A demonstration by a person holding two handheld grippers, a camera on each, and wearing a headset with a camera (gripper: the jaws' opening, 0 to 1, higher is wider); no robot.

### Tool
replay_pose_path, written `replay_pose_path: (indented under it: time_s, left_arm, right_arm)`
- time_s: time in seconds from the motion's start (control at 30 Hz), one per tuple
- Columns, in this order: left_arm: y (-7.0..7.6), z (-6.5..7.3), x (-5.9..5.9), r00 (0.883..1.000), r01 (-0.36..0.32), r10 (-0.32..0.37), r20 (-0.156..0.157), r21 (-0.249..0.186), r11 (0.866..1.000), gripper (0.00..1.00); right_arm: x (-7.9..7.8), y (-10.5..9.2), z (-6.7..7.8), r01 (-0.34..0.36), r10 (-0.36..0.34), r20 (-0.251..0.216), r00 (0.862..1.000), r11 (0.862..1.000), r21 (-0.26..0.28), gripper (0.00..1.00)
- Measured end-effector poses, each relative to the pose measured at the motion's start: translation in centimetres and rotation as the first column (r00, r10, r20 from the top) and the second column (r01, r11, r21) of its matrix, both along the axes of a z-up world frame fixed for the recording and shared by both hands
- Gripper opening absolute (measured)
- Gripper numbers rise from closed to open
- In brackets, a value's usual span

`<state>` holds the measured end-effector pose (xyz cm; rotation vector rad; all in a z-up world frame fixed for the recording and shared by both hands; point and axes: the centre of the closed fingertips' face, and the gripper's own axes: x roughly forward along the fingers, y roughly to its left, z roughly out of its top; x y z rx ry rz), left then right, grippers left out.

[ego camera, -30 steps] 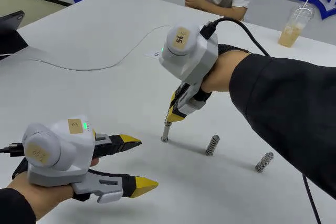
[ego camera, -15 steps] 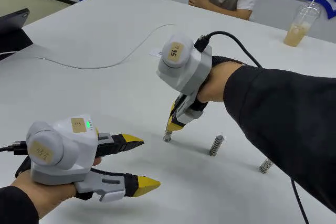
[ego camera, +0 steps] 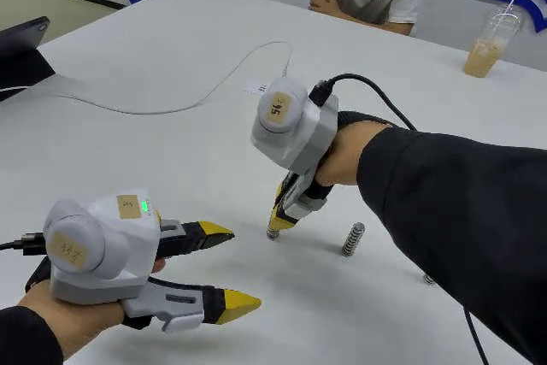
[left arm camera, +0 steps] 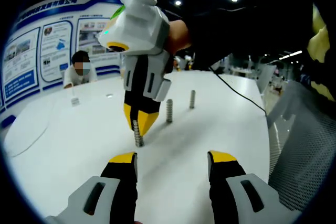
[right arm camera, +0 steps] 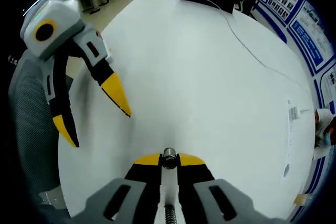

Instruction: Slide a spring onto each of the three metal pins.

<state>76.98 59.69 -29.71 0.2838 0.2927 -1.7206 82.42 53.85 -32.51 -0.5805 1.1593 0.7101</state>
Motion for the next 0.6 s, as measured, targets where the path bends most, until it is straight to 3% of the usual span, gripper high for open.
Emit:
replay_pose_path:
  time_s: [0.6]
  left_arm:
    - [-0.02, 0.09, 0.17, 1.000, -0.003, 0.003, -0.001, 0.001, 1.000, 0.56]
  right_arm:
    - [-0.23, 0.10, -0.25, 0.006, -0.007, 0.019, 1.000, 1.000, 0.022, 0.18]
